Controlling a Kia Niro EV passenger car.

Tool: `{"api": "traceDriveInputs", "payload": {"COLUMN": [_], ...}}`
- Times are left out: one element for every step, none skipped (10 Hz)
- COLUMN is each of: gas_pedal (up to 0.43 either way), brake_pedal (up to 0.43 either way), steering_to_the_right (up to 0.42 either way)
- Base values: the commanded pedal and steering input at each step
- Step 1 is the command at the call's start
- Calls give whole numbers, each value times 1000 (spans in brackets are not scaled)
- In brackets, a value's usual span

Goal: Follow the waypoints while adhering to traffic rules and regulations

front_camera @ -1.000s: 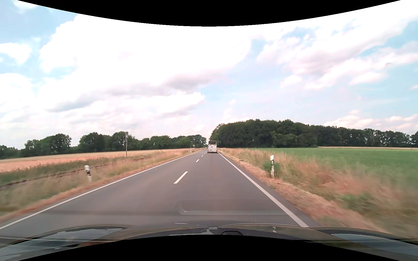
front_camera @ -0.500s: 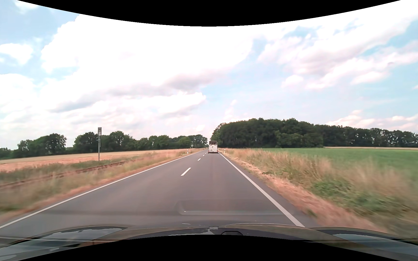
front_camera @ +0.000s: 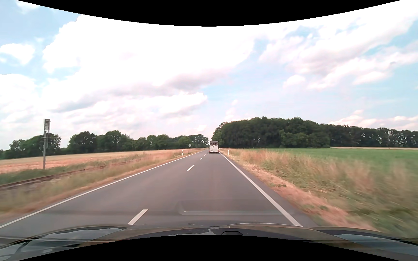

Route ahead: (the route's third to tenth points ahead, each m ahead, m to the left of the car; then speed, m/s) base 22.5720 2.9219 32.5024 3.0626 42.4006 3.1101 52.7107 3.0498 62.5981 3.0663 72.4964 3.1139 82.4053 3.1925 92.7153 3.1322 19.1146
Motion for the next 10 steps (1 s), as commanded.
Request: {"api": "traceDriveInputs", "payload": {"gas_pedal": [157, 157, 157, 157, 157, 157, 157, 157, 157, 157], "brake_pedal": [0, 0, 0, 0, 0, 0, 0, 0, 0, 0], "steering_to_the_right": [-5, -5, -5, -5, -5, -5, -5, -4, -4, -5]}}
